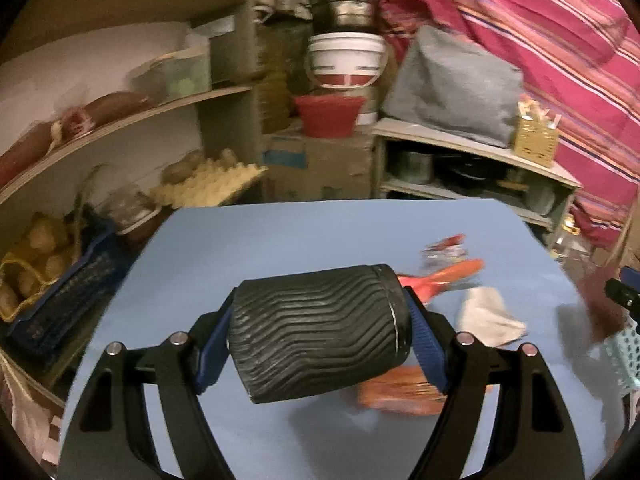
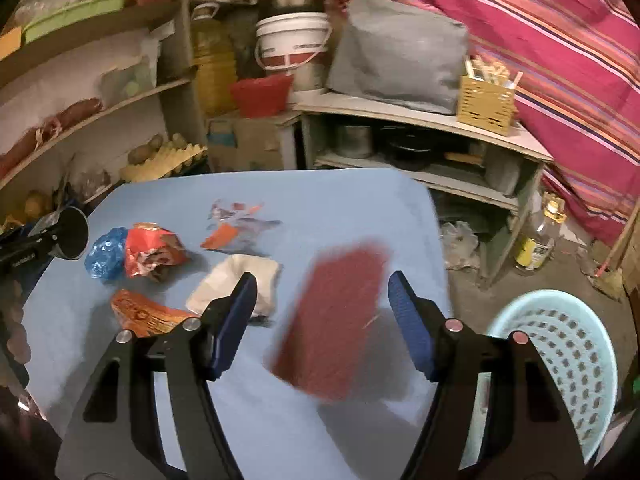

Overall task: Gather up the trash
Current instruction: 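Lift and carry the pad and black cylinder toward the light blue basket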

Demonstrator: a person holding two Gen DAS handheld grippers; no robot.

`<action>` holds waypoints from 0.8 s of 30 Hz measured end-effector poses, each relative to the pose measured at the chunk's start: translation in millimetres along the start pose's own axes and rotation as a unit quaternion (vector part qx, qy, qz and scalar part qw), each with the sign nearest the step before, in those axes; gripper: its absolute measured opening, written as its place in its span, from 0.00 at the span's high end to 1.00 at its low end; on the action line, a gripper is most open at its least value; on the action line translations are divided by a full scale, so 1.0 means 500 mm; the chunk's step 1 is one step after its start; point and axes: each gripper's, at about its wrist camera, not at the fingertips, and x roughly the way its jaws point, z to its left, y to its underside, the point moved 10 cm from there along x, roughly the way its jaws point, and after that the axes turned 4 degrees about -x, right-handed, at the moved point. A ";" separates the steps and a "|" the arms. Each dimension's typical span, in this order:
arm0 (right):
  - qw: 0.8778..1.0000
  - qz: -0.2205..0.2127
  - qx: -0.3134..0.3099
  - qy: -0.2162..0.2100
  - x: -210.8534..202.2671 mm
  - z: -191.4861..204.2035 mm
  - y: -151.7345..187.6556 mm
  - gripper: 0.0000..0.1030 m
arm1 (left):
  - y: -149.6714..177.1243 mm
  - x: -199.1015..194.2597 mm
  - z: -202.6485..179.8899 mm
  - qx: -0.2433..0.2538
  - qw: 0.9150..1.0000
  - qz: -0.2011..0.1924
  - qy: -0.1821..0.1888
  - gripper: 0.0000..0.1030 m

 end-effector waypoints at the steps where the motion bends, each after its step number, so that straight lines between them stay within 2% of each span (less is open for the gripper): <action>1: 1.000 -0.002 0.006 0.005 -0.011 -0.024 0.005 0.34 | -0.002 -0.003 -0.024 0.006 1.000 -0.002 0.004 0.26; 4: 1.000 -0.001 0.025 0.012 -0.031 -0.082 0.021 0.40 | -0.002 -0.009 -0.101 0.019 1.000 -0.004 0.023 0.26; 8: 0.998 0.022 0.048 0.019 -0.026 -0.138 0.058 0.40 | 0.014 0.003 -0.180 0.014 0.999 0.013 0.050 0.26; 11: 0.997 0.044 0.046 0.032 0.001 -0.153 0.087 0.22 | 0.034 0.011 -0.216 0.020 0.998 0.024 0.055 0.26; 15: 0.996 0.086 0.016 0.016 0.051 -0.125 0.126 0.15 | 0.045 0.014 -0.223 0.025 0.998 0.027 0.052 0.26; 20: 0.992 0.125 -0.031 0.011 0.104 -0.094 0.163 0.14 | 0.054 0.014 -0.197 0.022 0.998 0.032 0.041 0.26; 24: 0.990 0.139 -0.031 0.004 0.131 -0.092 0.175 0.15 | 0.063 0.011 -0.170 0.023 0.999 0.034 0.030 0.26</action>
